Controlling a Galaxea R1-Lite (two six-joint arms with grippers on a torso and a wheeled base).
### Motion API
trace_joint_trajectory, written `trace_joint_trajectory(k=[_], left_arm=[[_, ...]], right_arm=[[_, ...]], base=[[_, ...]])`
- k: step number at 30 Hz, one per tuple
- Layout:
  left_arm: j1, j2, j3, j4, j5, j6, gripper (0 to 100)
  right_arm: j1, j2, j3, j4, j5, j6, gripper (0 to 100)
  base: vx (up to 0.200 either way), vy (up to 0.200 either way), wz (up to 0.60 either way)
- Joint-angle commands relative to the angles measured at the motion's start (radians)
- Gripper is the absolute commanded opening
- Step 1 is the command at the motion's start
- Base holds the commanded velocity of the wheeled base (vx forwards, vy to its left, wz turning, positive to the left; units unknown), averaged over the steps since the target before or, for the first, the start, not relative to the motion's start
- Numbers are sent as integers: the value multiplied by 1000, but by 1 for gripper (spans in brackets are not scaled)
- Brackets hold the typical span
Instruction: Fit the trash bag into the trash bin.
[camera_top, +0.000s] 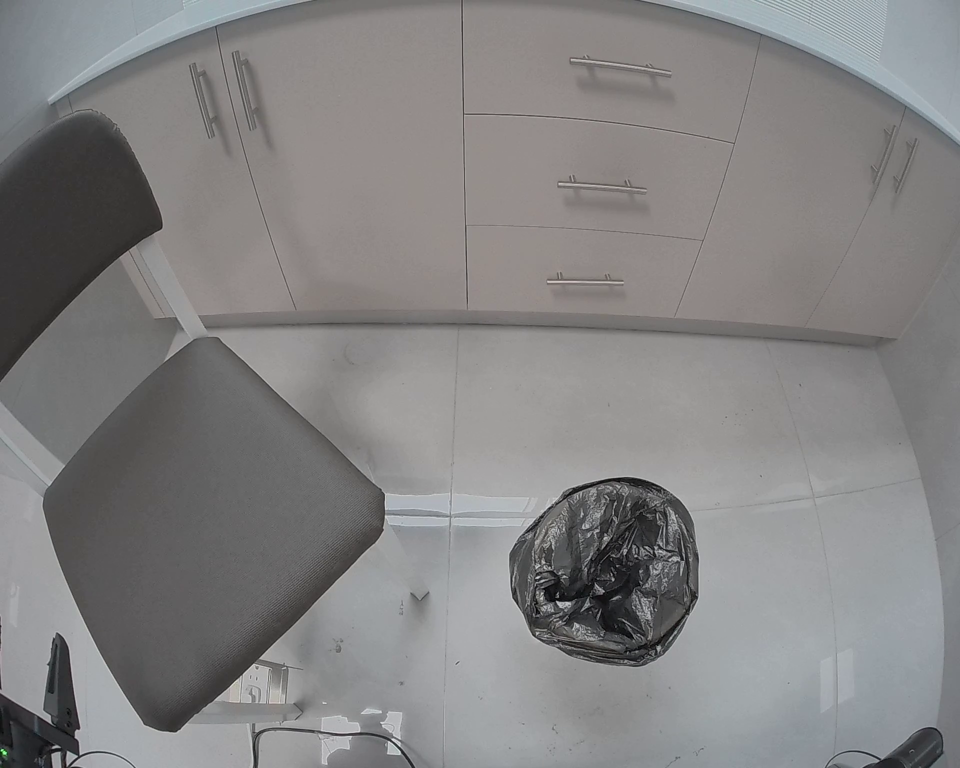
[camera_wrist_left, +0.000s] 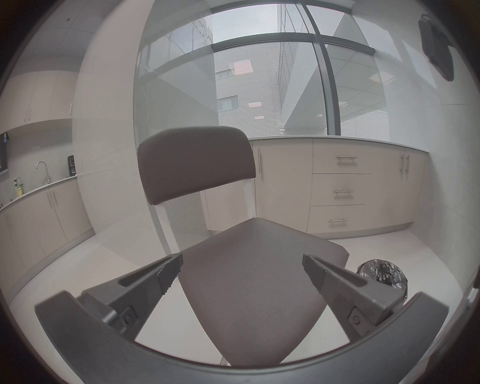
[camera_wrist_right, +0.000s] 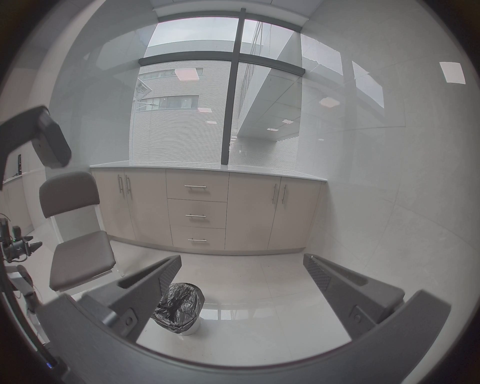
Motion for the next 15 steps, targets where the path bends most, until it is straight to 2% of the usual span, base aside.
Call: trace_joint_trajectory(k=[1, 2, 4, 5, 9, 10, 11, 15], left_arm=[[28, -38, 34, 80, -218, 24, 100], [28, -38, 26, 96, -245, 38, 100], [28, -38, 22, 107, -259, 44, 100], [28, -38, 8, 146, -282, 61, 100], [26, -36, 8, 146, -270, 29, 100], [26, -36, 6, 146, -210, 0, 100], [26, -36, 8, 146, -190, -3, 100], [26, -36, 11, 139, -199, 6, 100]], right_arm=[[-12, -147, 1047, -769, 22, 13, 100], [-12, -147, 1107, -823, 20, 10, 100], [-11, -147, 1119, -849, 17, 7, 100], [-11, -147, 1122, -867, 16, 37, 100], [-11, -147, 1122, -866, 5, 83, 100], [-11, -147, 1122, -866, 2, 108, 100], [-11, -147, 1122, -866, 4, 117, 100], [-11, -147, 1122, -866, -1, 122, 100]], base=[[0, 0, 0], [0, 0, 0], [0, 0, 0], [0, 0, 0], [0, 0, 0], [0, 0, 0], [0, 0, 0], [0, 0, 0]])
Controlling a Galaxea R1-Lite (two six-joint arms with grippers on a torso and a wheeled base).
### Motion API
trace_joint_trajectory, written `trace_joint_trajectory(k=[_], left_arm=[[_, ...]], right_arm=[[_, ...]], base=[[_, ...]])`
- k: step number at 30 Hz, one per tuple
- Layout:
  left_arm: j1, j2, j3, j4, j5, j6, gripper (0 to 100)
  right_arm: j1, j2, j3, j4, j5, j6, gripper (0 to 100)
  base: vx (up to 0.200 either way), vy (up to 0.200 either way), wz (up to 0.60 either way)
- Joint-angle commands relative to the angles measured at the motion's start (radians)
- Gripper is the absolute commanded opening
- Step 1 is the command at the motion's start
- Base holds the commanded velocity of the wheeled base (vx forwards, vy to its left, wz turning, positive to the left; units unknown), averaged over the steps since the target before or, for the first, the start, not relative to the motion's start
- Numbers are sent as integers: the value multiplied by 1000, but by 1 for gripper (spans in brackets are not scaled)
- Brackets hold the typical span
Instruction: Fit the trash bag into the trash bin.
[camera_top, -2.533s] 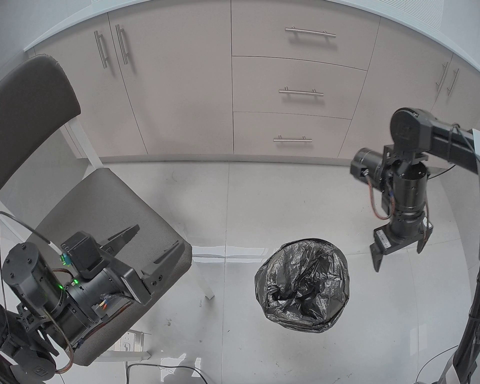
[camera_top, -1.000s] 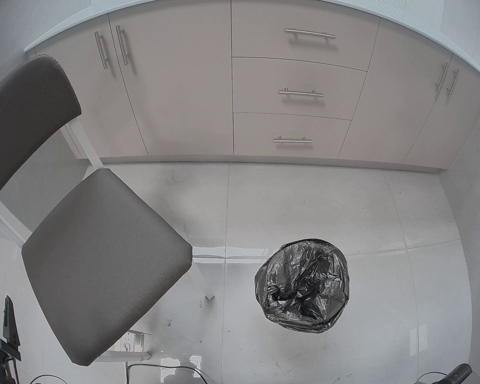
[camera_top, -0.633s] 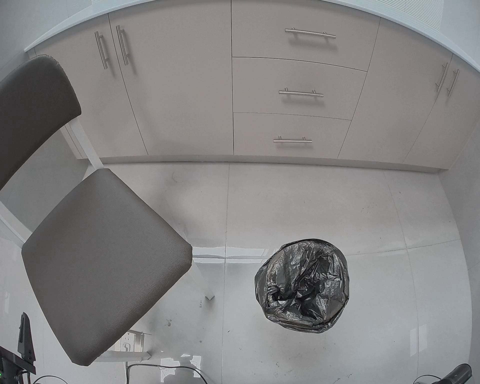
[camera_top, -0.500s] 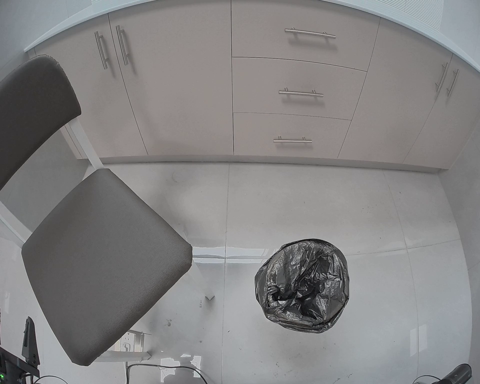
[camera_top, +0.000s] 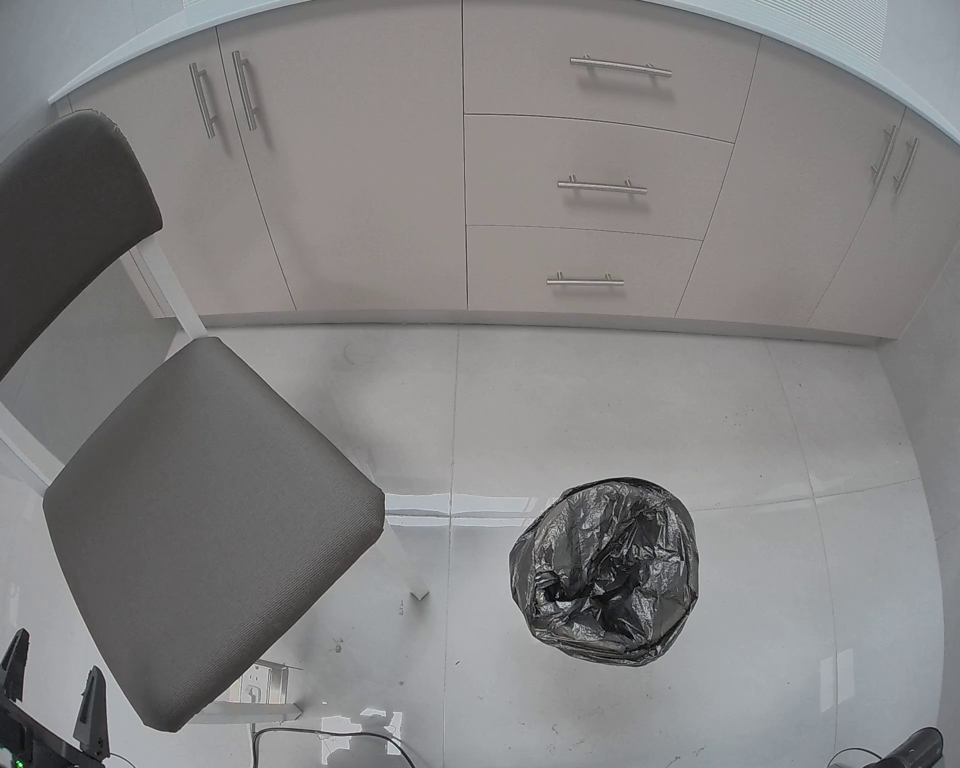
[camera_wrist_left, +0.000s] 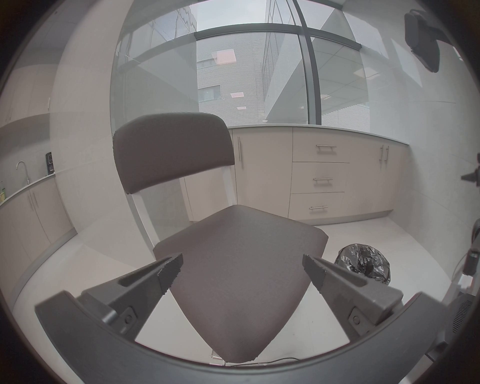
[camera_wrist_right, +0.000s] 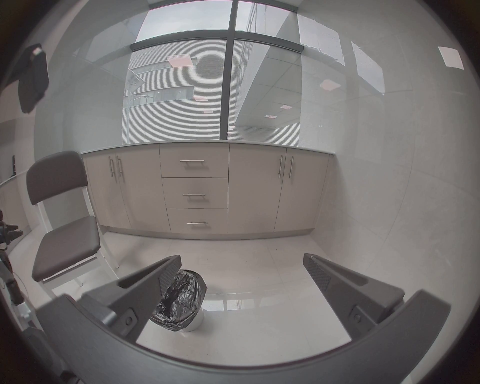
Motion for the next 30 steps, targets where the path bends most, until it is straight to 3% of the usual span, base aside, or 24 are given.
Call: trace_joint_trajectory(k=[1, 14, 16, 20, 30], left_arm=[[10, -13, 7, 54, -55, -12, 100], [10, -13, 35, 19, -54, -30, 100], [10, -13, 35, 14, -51, -64, 100], [10, -13, 35, 16, -52, -41, 100], [10, -13, 35, 16, -52, -41, 100]], right_arm=[[-4, -55, 370, -276, -9, 71, 100], [-5, -55, 369, -266, 5, 71, 100], [-5, -55, 369, -265, 54, 55, 100], [-5, -55, 370, -214, 174, 6, 100], [-5, -55, 369, -210, 175, -1, 100]], base=[[0, 0, 0], [0, 0, 0], [0, 0, 0], [0, 0, 0], [0, 0, 0]])
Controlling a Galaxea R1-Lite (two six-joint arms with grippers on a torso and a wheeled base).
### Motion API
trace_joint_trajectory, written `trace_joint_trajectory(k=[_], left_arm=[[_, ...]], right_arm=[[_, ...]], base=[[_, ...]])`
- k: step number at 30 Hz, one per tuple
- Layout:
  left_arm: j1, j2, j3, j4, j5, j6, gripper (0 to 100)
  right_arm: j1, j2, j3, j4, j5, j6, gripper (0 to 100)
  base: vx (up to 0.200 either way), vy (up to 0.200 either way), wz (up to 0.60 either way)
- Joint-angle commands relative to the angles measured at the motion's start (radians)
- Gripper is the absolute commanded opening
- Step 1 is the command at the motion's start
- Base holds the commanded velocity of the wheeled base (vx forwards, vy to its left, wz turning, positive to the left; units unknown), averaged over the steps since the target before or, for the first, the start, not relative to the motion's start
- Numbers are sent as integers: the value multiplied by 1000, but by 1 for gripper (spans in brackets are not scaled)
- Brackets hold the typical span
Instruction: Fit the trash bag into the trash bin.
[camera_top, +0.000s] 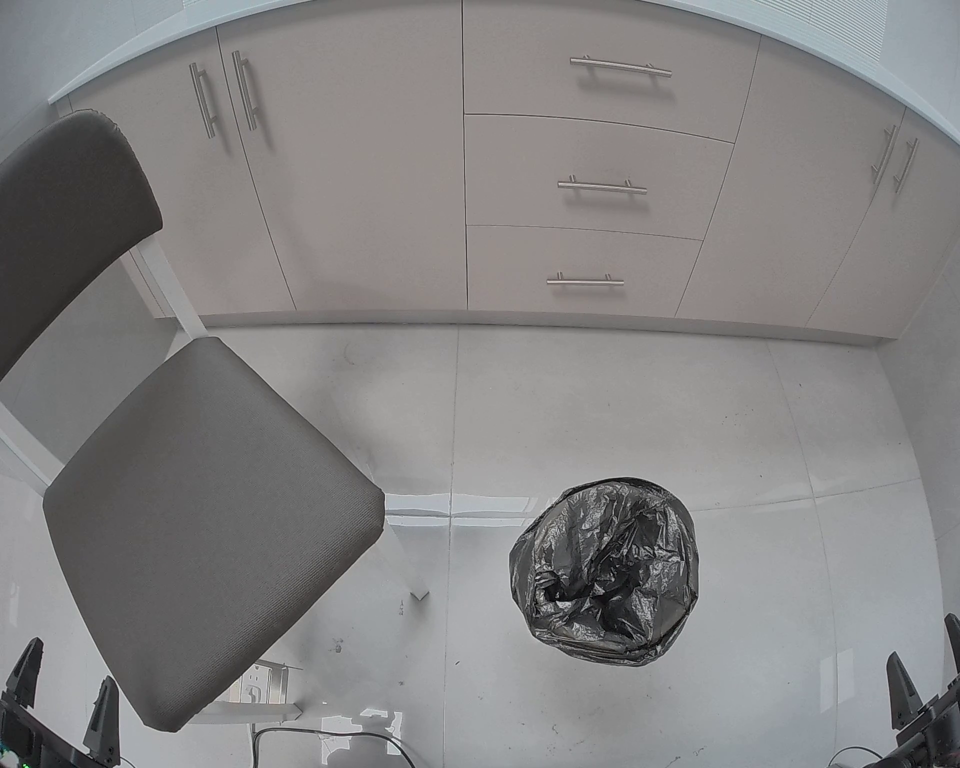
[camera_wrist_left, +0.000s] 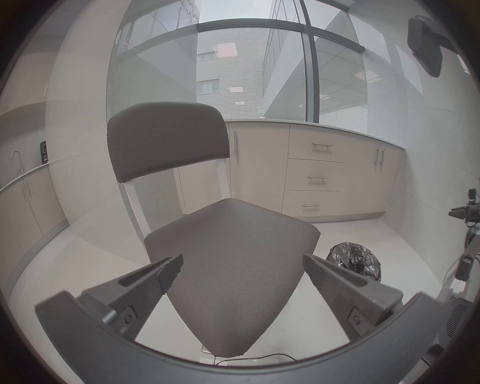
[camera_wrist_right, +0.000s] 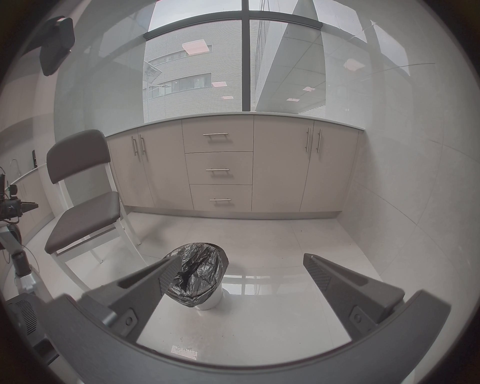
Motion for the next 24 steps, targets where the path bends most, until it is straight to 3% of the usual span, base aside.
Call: trace_joint_trajectory(k=[1, 24], left_arm=[[0, -11, 17, 0, 0, 0, 100], [0, -11, 17, 0, 0, 0, 100]], right_arm=[[0, -13, 17, -1, 5, 2, 100], [3, -13, 17, 1, 3, 22, 100]], base=[[0, 0, 0], [0, 0, 0]])
